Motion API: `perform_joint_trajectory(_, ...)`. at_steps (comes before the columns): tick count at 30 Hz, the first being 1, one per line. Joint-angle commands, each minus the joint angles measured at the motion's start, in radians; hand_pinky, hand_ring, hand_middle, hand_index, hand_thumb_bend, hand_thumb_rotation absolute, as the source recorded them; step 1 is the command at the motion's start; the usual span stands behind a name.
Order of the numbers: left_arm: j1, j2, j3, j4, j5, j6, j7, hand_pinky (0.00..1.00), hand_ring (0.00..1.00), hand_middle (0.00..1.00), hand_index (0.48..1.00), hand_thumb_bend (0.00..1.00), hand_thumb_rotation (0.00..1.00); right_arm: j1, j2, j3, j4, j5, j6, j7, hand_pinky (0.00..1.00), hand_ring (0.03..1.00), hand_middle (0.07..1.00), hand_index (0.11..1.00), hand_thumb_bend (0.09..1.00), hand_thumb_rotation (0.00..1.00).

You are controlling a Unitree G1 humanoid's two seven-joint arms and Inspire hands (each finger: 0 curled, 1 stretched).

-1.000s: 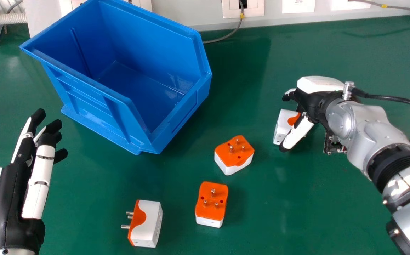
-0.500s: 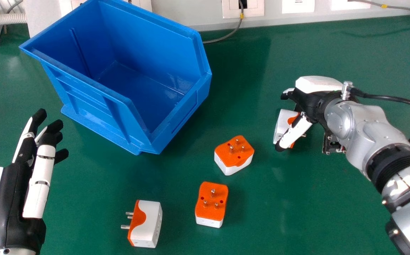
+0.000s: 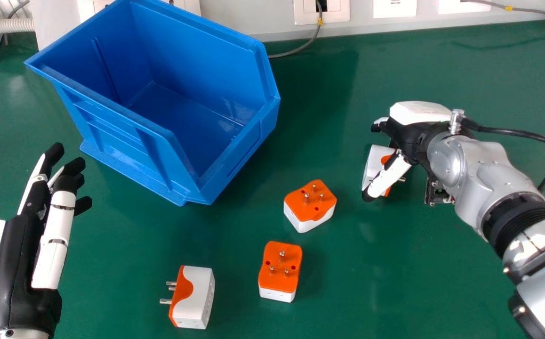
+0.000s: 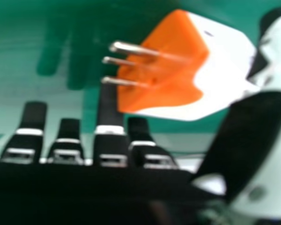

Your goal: Pick all objects and put in blue box

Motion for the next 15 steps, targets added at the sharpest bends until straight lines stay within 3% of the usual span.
perform_joint_trajectory(1,0.010,-0.002,0.000,-0.028,0.007,-0.001,0.005,0.84,0.91,0.90,0.939,0.31,0.89,-0.024,0.009,0.000,-0.005,-0.004,-0.023,-0.010,0.81,0.925,0.942,0.887,0.724,0.34)
perform_joint_trajectory(6,0.017,-0.002,-0.004,-0.041,0.008,0.002,0.007,0.84,0.91,0.90,0.938,0.31,0.89,-0.023,0.016,0.005,0.006,-0.008,-0.030,-0.014,0.84,0.941,0.948,0.896,0.713,0.33)
perform_joint_trajectory(11,0.030,-0.007,-0.010,-0.081,0.011,0.028,0.016,0.84,0.91,0.90,0.938,0.32,0.89,-0.015,0.018,0.022,0.005,-0.030,-0.036,-0.051,0.85,0.944,0.947,0.896,0.706,0.31)
perform_joint_trajectory(12,0.033,-0.008,-0.011,-0.086,0.011,0.031,0.017,0.84,0.91,0.90,0.939,0.32,0.89,-0.011,0.019,0.021,0.003,-0.032,-0.033,-0.059,0.78,0.880,0.910,0.889,0.697,0.28)
perform_joint_trajectory(13,0.034,-0.009,-0.011,-0.089,0.010,0.035,0.019,0.84,0.91,0.90,0.939,0.32,0.89,-0.007,0.020,0.021,0.003,-0.032,-0.033,-0.070,0.78,0.880,0.910,0.889,0.697,0.28)
perform_joint_trajectory(15,0.037,-0.014,-0.010,-0.096,0.007,0.041,0.022,0.84,0.91,0.90,0.938,0.31,0.89,0.001,0.016,0.023,0.000,-0.037,-0.040,-0.091,0.57,0.646,0.752,0.854,0.646,0.18)
